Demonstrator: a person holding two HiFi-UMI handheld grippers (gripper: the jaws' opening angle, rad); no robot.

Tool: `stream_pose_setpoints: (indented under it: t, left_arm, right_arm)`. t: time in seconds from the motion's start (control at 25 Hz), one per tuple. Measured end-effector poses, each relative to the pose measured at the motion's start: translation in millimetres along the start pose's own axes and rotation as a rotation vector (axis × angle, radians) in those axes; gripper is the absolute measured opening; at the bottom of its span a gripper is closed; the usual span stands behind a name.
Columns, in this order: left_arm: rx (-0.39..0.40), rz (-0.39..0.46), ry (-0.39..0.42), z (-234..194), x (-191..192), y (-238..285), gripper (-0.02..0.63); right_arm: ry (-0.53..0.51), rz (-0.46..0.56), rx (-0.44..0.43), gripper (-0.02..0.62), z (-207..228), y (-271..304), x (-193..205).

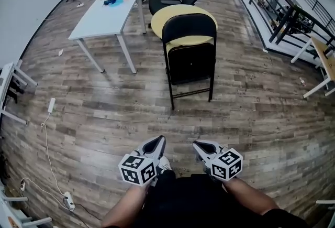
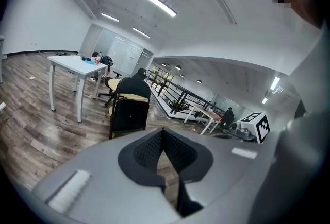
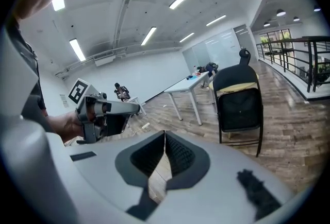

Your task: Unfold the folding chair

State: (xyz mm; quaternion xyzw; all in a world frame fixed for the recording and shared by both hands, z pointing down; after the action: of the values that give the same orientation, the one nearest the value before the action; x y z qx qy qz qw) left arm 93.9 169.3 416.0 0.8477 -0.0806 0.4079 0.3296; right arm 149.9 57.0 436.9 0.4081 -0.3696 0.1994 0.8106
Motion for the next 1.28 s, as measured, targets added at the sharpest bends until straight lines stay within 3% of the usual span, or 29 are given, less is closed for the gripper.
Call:
stream_pose_setpoints:
  t: [0.64, 0.92, 1.28]
  left_arm:
    - [0.018, 0.006, 0.002, -95, -31, -22, 0.008]
    - [0.001, 0.019, -0.006, -122, -38, -37, 0.008]
    - [-0.033, 0.041, -0.010, -134, -44, -51, 0.008]
  right_arm:
    - [0.004, -0.007, 0.030, 0.008, -21, 84, -51]
    - [-0.040, 0.005, 0.024, 0.008, -29, 108, -80]
    - [-0.079, -0.014, -0.027, 0.008, -44, 126, -89]
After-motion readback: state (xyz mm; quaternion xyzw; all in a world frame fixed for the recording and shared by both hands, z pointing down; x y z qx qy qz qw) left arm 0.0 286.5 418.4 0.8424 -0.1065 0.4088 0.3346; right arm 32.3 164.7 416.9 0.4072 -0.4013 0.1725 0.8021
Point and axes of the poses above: the fingertips, and each gripper's own axes: y forward along the fingers, z to its right, x out of its underside, the point moved 1 cm from there along -y, backward along the fingers, and after that the axes turned 6 degrees about -z, right-handed, at the moved point
